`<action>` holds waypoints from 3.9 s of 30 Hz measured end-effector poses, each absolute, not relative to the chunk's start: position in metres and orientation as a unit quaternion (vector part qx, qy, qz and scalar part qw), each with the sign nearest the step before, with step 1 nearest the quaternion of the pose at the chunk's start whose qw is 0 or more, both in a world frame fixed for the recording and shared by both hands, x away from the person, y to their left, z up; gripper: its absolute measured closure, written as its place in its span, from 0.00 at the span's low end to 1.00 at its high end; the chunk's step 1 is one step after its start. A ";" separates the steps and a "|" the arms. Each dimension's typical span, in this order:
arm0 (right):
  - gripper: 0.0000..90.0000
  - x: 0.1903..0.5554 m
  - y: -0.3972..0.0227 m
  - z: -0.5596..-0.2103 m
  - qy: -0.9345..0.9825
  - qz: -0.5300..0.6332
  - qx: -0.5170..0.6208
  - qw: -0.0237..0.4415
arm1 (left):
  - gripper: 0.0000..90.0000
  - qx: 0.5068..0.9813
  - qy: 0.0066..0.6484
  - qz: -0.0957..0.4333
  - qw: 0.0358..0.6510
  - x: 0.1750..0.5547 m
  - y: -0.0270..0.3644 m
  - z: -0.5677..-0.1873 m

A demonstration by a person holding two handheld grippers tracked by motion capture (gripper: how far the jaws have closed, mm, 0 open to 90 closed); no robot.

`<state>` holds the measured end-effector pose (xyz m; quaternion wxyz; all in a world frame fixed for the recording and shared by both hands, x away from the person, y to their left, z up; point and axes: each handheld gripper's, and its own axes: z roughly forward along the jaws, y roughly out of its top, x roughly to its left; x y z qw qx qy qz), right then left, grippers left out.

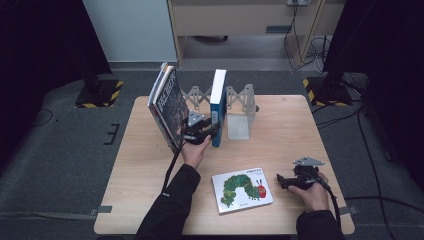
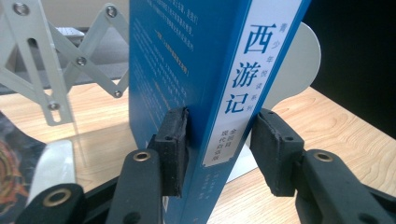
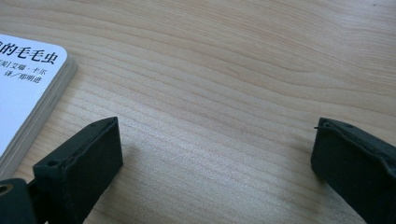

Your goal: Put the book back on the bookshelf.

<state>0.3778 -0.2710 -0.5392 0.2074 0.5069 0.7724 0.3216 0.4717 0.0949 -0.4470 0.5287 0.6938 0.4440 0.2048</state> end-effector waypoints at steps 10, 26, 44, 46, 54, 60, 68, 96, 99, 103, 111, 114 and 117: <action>0.03 0.378 -0.271 -0.539 0.773 0.322 0.506 0.207 | 0.60 0.697 0.441 0.198 0.529 0.475 0.084 -0.446; 0.03 0.378 -0.271 -0.539 0.774 0.322 0.505 0.207 | 0.58 0.695 0.439 0.194 0.536 0.478 0.081 -0.448; 0.02 0.378 -0.271 -0.539 0.773 0.322 0.505 0.207 | 0.52 0.721 0.416 0.189 0.522 0.467 0.096 -0.446; 0.02 0.378 -0.271 -0.539 0.773 0.322 0.506 0.207 | 0.51 0.727 0.410 0.188 0.517 0.463 0.098 -0.444; 0.02 0.379 -0.271 -0.539 0.771 0.319 0.511 0.208 | 0.47 0.741 0.405 0.166 0.509 0.446 0.113 -0.442; 0.14 0.378 -0.273 -0.534 0.762 0.313 0.527 0.207 | 0.46 0.766 0.396 0.161 0.480 0.425 0.124 -0.446; 0.19 0.374 -0.270 -0.525 0.761 0.328 0.521 0.206 | 0.44 0.777 0.397 0.133 0.470 0.396 0.144 -0.453; 0.33 0.347 -0.227 -0.513 0.774 0.392 0.482 0.122 | 0.34 0.820 0.405 0.082 0.396 0.351 0.129 -0.512; 0.34 0.347 -0.223 -0.516 0.776 0.392 0.481 0.112 | 0.34 0.821 0.408 0.071 0.393 0.351 0.122 -0.518; 0.35 0.347 -0.217 -0.518 0.779 0.391 0.479 0.102 | 0.32 0.819 0.410 0.064 0.395 0.352 0.113 -0.525; 0.38 0.349 -0.208 -0.524 0.785 0.386 0.477 0.081 | 0.29 0.802 0.407 0.073 0.431 0.348 0.109 -0.535; 0.40 0.350 -0.205 -0.525 0.786 0.388 0.477 0.070 | 0.29 0.799 0.409 0.074 0.435 0.348 0.108 -0.536; 0.39 0.350 -0.202 -0.526 0.780 0.395 0.482 0.061 | 0.29 0.798 0.409 0.075 0.436 0.348 0.107 -0.536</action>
